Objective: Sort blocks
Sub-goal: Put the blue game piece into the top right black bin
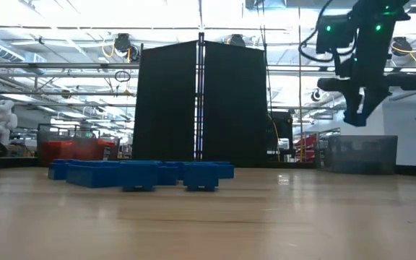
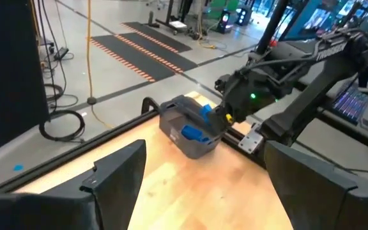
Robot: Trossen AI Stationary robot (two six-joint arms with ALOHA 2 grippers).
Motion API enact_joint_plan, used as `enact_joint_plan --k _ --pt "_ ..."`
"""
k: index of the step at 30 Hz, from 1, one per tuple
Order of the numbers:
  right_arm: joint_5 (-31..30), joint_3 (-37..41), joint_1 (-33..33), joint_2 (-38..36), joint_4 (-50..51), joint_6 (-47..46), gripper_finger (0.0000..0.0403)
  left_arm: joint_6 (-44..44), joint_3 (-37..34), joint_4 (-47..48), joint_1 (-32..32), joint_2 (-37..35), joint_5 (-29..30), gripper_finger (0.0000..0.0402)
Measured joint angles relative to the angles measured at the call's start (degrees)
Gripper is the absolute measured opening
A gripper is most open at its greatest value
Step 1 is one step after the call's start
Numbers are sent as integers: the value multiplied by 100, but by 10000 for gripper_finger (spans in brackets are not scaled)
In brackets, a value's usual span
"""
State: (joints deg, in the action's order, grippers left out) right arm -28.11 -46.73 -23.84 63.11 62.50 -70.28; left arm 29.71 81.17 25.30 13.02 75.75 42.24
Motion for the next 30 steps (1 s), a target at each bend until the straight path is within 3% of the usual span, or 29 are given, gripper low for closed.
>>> enact_joint_plan --k 11,17,21,24,30 --pt "358 36 -813 184 -108 802 77 0 0 146 0 0 -1 320" --pt "458 36 -999 468 -345 972 187 0 0 405 0 0 -20 320" --pt "593 36 -1042 505 -575 1274 226 142 0 983 0 0 -139 320" --pt "612 -27 -1046 497 -561 1425 230 575 -53 1407 0 0 -407 320" --pt "622 -683 -921 481 -539 2395 218 906 -780 1264 1 144 -1095 320"
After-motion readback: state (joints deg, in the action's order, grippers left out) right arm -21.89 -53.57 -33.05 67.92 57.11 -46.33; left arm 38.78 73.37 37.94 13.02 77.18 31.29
